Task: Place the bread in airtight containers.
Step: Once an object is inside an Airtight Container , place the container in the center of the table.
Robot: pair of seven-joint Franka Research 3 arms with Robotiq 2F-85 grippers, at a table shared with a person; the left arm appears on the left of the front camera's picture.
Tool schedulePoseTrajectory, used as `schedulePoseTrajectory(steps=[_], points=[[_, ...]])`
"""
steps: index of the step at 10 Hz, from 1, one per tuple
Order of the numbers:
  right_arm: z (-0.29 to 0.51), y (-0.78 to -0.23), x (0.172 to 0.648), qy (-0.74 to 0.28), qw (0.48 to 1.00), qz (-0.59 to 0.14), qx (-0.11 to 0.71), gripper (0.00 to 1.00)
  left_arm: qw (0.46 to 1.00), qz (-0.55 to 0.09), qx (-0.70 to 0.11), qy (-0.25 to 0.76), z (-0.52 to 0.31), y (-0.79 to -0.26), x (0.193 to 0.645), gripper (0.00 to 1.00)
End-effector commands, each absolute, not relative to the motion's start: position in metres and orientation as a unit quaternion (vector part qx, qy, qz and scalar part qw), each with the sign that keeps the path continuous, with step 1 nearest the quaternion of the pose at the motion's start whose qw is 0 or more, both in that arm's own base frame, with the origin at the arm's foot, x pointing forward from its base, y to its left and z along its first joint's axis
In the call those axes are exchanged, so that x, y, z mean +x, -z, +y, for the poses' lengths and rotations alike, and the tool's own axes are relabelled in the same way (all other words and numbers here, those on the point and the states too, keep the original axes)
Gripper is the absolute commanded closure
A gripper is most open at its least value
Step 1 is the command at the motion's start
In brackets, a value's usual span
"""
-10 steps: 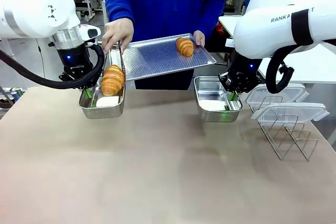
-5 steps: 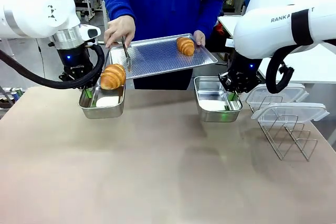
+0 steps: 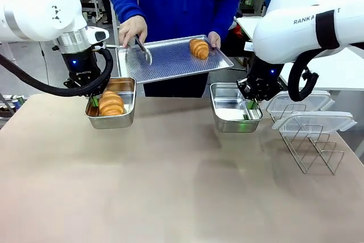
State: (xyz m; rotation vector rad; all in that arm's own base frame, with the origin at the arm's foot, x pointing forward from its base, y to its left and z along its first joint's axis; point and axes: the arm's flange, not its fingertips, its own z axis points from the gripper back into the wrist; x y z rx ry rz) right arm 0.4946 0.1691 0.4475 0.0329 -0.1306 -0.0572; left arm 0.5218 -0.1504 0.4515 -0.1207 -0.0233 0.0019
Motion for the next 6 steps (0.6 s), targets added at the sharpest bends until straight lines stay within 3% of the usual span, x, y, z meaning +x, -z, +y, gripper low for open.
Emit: schedulePoseTrajectory(steps=[1, 6], points=[[0.1689, -0.4515, 0.4944, 0.029, 0.997, -0.07, 0.017, 0.96, 0.998, -0.014, -0.061, 0.001, -0.1503, -0.4541, 0.5211, 0.97], [0.1689, -0.4515, 0.4944, 0.029, 0.997, -0.07, 0.017, 0.96, 0.998, -0.014, -0.061, 0.001, -0.1503, -0.4541, 0.5211, 0.97]])
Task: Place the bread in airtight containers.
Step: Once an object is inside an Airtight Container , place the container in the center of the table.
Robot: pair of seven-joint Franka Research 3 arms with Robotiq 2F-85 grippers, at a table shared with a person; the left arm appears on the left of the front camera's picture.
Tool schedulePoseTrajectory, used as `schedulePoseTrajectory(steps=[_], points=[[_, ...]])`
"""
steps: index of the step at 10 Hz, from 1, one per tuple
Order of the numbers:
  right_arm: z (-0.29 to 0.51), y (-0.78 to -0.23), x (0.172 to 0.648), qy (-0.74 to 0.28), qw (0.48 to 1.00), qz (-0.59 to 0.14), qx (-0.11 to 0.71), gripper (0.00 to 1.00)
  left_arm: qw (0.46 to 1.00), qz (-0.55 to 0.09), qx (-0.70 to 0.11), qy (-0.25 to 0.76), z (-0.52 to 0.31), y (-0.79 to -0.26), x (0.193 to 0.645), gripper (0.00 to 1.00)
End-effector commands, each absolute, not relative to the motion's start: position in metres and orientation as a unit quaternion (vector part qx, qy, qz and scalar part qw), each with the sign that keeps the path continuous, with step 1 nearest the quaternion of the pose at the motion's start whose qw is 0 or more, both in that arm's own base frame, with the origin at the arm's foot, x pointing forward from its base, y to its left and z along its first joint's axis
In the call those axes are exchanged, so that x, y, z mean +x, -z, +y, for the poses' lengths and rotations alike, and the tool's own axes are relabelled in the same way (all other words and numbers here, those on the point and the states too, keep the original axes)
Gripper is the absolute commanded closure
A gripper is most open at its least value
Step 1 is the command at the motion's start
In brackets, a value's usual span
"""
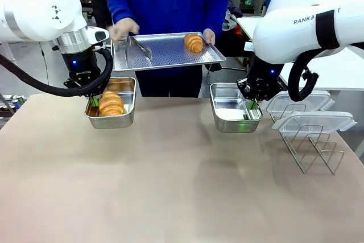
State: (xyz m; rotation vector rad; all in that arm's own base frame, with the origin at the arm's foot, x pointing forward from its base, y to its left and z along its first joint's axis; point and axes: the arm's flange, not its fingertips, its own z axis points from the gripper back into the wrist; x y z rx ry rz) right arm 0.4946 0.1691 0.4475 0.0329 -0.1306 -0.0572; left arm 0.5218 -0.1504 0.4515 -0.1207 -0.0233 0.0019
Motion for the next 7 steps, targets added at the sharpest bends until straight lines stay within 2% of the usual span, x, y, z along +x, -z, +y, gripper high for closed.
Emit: schedulePoseTrajectory(steps=[1, 7], points=[[0.169, -0.452, 0.494, 0.029, 0.997, -0.07, 0.017, 0.96, 0.998, -0.014, -0.061, 0.001, -0.15, -0.454, 0.521, 0.97], [0.169, -0.452, 0.494, 0.029, 0.997, -0.07, 0.017, 0.96, 0.998, -0.018, -0.059, -0.014, -0.134, -0.447, 0.522, 0.97]])
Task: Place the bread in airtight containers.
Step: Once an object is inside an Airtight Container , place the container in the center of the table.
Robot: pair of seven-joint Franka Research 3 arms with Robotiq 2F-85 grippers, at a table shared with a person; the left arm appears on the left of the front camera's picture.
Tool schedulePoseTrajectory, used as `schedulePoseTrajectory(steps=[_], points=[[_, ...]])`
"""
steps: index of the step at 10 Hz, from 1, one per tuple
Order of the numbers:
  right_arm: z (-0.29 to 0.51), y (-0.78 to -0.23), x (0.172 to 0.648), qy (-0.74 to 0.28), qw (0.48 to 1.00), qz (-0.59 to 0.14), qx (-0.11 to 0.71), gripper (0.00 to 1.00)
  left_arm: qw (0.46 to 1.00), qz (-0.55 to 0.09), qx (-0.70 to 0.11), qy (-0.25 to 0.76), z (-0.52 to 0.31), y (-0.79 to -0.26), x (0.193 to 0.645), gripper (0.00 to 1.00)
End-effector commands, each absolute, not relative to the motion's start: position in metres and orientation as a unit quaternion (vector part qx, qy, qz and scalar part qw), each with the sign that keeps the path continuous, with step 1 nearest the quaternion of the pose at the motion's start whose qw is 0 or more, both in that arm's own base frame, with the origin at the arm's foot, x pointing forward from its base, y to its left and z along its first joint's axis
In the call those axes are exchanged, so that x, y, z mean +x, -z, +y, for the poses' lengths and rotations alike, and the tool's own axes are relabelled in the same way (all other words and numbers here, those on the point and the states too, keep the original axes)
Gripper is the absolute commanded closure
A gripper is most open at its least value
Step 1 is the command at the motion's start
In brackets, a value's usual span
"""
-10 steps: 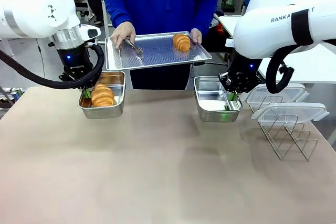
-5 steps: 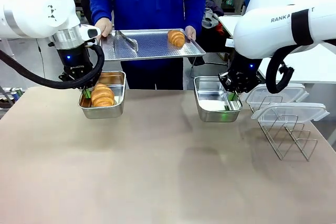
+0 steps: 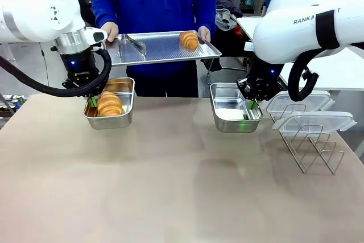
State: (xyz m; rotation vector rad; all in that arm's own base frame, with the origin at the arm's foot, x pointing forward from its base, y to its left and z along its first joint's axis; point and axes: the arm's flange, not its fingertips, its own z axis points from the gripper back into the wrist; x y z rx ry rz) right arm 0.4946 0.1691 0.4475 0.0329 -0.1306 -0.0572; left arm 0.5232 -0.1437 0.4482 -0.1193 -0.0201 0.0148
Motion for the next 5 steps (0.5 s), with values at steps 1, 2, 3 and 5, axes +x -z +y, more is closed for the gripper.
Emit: schedulePoseTrajectory(steps=[1, 2, 3, 5], points=[[0.169, -0.452, 0.494, 0.029, 0.997, -0.07, 0.017, 0.96, 0.998, -0.023, -0.063, -0.017, -0.127, -0.443, 0.517, 0.97], [0.169, -0.452, 0.494, 0.029, 0.997, -0.07, 0.017, 0.96, 0.998, -0.023, -0.059, -0.02, -0.12, -0.434, 0.513, 0.97], [0.169, -0.452, 0.494, 0.029, 0.997, -0.07, 0.017, 0.96, 0.998, -0.016, -0.056, -0.013, -0.112, -0.422, 0.511, 0.97], [0.169, -0.452, 0.494, 0.029, 0.997, -0.07, 0.017, 0.96, 0.998, -0.001, -0.061, 0.005, -0.104, -0.386, 0.519, 0.97]])
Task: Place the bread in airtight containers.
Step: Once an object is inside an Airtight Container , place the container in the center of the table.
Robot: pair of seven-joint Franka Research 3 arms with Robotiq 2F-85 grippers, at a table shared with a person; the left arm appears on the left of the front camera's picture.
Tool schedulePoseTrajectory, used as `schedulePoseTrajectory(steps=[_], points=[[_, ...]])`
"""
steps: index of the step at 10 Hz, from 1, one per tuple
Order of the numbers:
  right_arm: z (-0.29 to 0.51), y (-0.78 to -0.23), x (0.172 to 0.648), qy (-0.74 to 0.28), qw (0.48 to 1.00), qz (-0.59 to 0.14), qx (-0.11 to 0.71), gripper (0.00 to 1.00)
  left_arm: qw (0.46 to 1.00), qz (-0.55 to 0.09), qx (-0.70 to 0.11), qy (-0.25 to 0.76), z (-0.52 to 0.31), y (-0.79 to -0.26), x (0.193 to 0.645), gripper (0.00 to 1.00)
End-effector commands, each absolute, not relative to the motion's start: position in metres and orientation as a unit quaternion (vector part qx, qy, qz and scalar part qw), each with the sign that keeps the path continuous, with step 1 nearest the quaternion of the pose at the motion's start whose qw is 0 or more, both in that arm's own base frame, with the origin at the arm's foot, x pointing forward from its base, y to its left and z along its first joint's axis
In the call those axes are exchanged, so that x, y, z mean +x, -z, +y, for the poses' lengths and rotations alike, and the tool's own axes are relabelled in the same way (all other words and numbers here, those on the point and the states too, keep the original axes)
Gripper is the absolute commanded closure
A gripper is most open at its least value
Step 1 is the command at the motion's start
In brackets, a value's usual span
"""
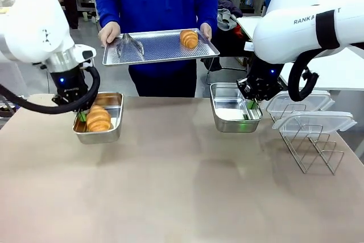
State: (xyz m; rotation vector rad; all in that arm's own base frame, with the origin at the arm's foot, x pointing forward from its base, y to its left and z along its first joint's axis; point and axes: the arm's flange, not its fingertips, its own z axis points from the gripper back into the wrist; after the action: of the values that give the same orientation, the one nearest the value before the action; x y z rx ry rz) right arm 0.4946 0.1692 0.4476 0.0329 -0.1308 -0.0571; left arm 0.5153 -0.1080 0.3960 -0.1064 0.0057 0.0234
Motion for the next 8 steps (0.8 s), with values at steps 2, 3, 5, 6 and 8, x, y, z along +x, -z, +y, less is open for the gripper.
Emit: schedulePoseTrajectory(steps=[2, 3, 5, 6, 8], points=[[0.169, -0.452, 0.494, 0.029, 0.997, -0.07, 0.017, 0.96, 0.998, 0.004, -0.059, 0.011, -0.103, -0.361, 0.528, 0.97], [0.169, -0.452, 0.494, 0.029, 0.997, -0.07, 0.017, 0.96, 0.998, 0.016, -0.056, 0.018, -0.104, -0.351, 0.532, 0.97], [0.169, -0.452, 0.494, 0.029, 0.997, -0.07, 0.017, 0.96, 0.998, 0.028, -0.06, 0.019, -0.108, -0.337, 0.535, 0.97], [0.169, -0.452, 0.494, 0.029, 0.997, -0.07, 0.017, 0.96, 0.998, 0.031, -0.061, 0.016, -0.109, -0.331, 0.538, 0.97], [0.169, -0.452, 0.494, 0.029, 0.997, -0.07, 0.017, 0.96, 0.998, 0.03, -0.064, 0.004, -0.109, -0.33, 0.537, 0.97]])
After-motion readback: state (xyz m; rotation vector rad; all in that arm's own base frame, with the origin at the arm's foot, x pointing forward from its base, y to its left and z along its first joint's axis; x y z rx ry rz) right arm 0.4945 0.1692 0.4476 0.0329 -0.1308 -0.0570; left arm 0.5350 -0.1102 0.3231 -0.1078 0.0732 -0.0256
